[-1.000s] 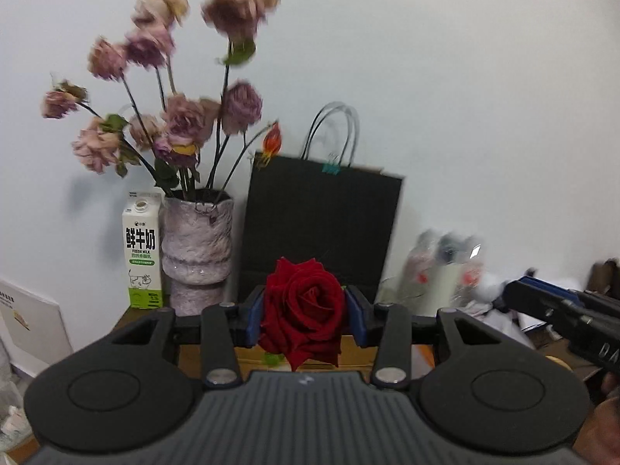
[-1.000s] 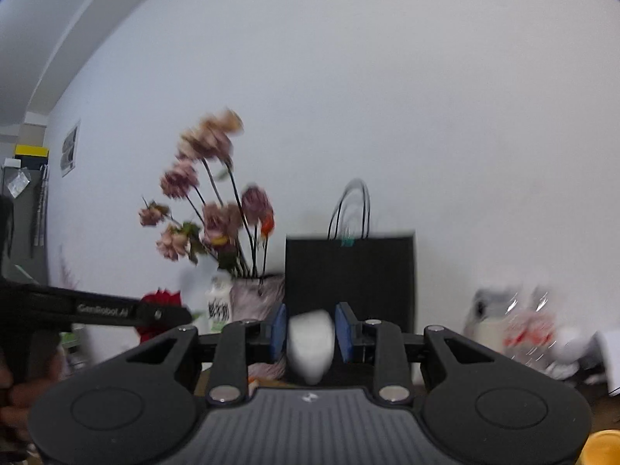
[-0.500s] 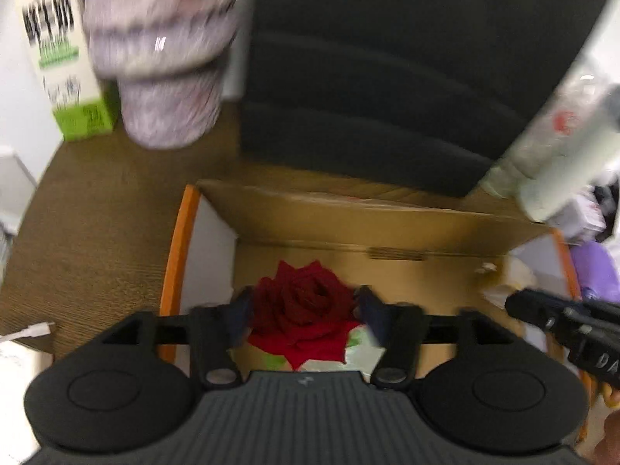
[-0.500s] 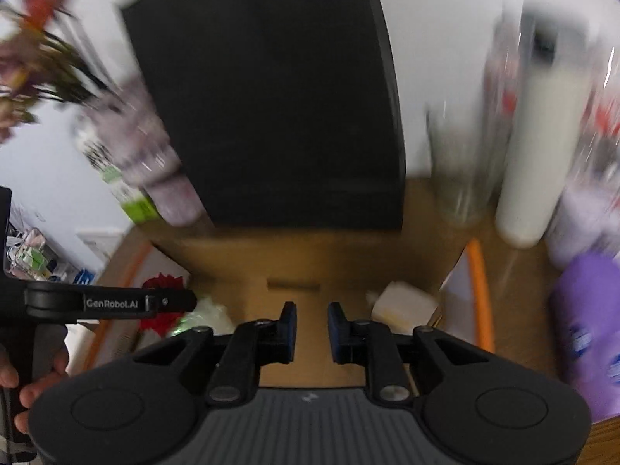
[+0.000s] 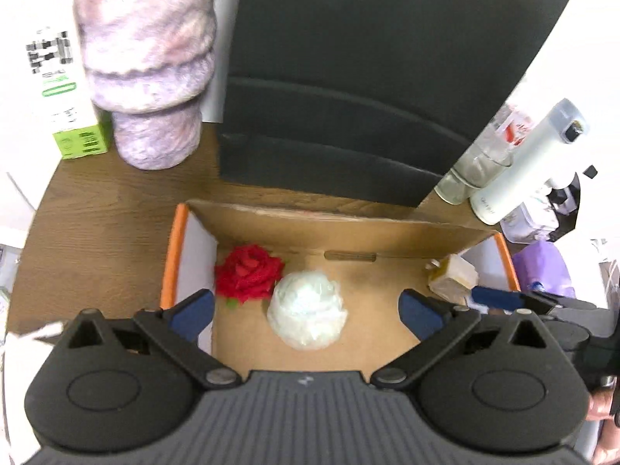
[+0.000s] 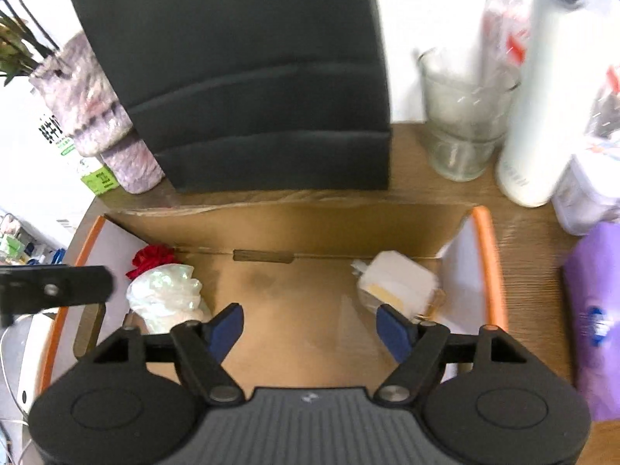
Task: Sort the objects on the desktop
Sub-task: 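Withdraw both open tools from the box back over the desk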
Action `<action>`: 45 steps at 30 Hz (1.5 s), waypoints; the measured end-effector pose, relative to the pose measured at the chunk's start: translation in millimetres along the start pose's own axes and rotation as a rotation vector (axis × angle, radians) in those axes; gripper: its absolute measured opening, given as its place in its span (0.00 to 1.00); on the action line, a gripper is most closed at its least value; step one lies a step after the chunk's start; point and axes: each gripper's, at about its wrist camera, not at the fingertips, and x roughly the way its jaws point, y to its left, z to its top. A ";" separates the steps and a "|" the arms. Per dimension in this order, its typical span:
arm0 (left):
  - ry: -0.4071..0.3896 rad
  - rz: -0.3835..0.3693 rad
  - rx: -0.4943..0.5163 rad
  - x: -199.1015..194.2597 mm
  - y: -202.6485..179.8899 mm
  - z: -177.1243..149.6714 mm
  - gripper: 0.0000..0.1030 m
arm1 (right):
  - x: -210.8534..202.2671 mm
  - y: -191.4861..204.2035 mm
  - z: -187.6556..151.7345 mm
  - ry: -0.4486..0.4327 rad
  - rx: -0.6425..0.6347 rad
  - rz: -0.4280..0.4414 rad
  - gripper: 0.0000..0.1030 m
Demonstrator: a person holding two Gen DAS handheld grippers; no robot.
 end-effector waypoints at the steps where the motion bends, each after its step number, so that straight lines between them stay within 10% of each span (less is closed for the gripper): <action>1: 0.005 0.002 0.000 -6.7 0.3 -6.3 1.00 | -8.3 -0.6 -0.1 -0.013 -0.006 -0.008 0.78; 12: -0.012 0.090 0.126 -92.2 -2.5 -86.3 1.00 | -97.5 7.7 -60.8 -0.100 -0.083 -0.072 0.80; 19: -0.167 0.098 0.112 -157.6 2.1 -161.2 1.00 | -160.2 35.5 -128.1 -0.249 -0.213 -0.062 0.84; 30: -0.324 -0.137 0.219 -173.5 -30.4 -332.3 1.00 | -196.8 47.6 -294.4 -0.397 -0.218 -0.013 0.86; 41: -0.566 0.064 0.180 -150.1 -47.4 -446.5 1.00 | -214.9 45.0 -405.5 -0.484 -0.275 -0.051 0.83; 45: -0.630 0.071 0.193 -151.2 -53.8 -463.3 1.00 | -214.0 38.2 -436.0 -0.479 -0.258 -0.034 0.67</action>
